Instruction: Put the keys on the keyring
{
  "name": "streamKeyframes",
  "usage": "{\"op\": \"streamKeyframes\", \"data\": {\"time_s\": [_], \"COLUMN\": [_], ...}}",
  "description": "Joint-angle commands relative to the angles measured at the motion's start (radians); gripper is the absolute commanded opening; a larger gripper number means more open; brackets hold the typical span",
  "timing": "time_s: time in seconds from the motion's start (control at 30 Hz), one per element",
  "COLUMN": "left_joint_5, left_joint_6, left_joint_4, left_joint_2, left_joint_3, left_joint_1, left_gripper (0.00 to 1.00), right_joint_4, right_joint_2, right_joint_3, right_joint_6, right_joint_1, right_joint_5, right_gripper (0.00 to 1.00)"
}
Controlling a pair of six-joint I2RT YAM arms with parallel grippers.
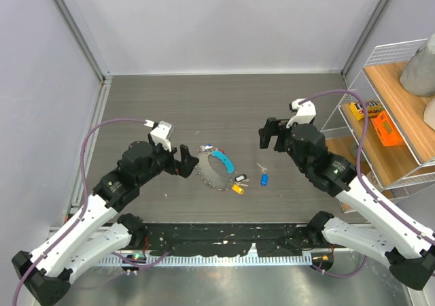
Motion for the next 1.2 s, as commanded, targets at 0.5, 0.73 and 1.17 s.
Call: {"op": "streamKeyframes", "data": {"time_s": [0.5, 0.73, 1.17], "left_joint_5": [0.091, 0.05, 0.028], "left_joint_6": [0.013, 0.085, 0.217], "left_joint_4": [0.008, 0.028, 0.07], "left_joint_2": [0.078, 0.233, 0.523], "left_joint_3": [-0.076, -0.018, 0.125], "left_joint_1": [-0.227, -0.336, -0.345], "left_gripper": [0.93, 0.8, 0.48], "right_joint_4": [-0.112, -0.143, -0.153], "right_joint_2": [-0.035, -0.061, -0.179], "right_joint_3": [-0.077, -0.144, -0.229], "right_joint_6": [0.016, 0.04, 0.071], "right_joint_1": [0.06, 0.077, 0.079], "right_joint_5": [-0.252, -0.263, -0.321], "right_gripper": [0.95, 0.95, 0.95]}}
